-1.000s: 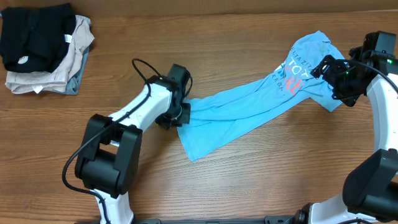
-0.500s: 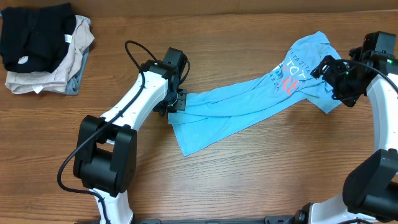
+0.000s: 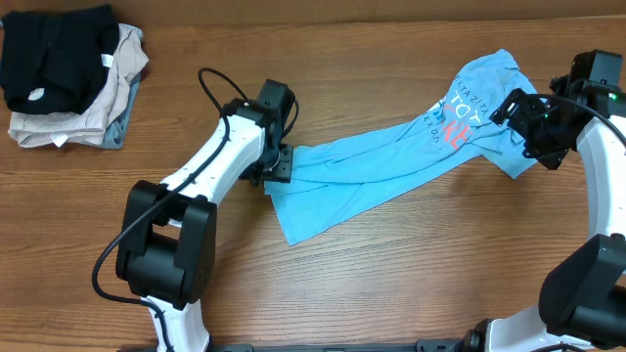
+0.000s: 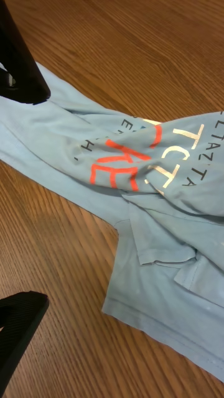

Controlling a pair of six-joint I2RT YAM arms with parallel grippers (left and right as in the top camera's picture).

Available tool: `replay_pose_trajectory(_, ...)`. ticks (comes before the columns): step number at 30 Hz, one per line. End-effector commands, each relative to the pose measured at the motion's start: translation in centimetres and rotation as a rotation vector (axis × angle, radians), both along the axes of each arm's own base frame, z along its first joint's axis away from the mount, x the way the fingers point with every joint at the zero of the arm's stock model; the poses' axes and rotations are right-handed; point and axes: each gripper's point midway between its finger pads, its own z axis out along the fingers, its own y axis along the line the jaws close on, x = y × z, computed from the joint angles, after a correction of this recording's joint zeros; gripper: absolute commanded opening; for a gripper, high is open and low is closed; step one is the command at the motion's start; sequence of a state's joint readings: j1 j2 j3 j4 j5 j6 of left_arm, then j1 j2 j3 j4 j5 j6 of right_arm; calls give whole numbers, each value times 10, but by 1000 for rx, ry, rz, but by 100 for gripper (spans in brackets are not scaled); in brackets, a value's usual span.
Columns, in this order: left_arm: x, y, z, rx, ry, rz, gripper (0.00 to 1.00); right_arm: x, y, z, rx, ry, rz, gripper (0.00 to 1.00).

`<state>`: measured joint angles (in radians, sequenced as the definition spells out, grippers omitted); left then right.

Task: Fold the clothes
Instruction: 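Pull the held shirt end back-left with the left gripper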

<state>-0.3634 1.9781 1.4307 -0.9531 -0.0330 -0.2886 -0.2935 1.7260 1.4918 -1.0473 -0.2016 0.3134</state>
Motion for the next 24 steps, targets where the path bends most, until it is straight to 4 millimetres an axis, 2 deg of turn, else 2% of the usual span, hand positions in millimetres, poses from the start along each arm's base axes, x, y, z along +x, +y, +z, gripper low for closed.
replay_pose_trajectory(1,-10,-6,-11,-18,28,-9,56,0,-1,-1,-12,2,6,100)
replay_pose_trajectory(10,-15,-3,-20,-13,39,-9,51,-1,0,-2,-12,5,6,100)
replay_pose_trajectory(15,-16,-8,-21,-38,45,-7,33,-1,0,-2,-12,5,6,100)
replay_pose_trajectory(20,-17,-9,-22,-45,48,-7,20,-1,0,-2,-11,5,6,100)
replay_pose_trajectory(21,-17,-9,-22,-47,45,-7,11,-1,0,-2,-11,5,6,100)
replay_pose_trajectory(22,-16,-9,-22,-47,42,-7,6,-1,0,-2,-11,6,6,100)
replay_pose_trajectory(24,-14,-10,-22,-50,34,-8,4,-2,0,-2,-11,8,6,100)
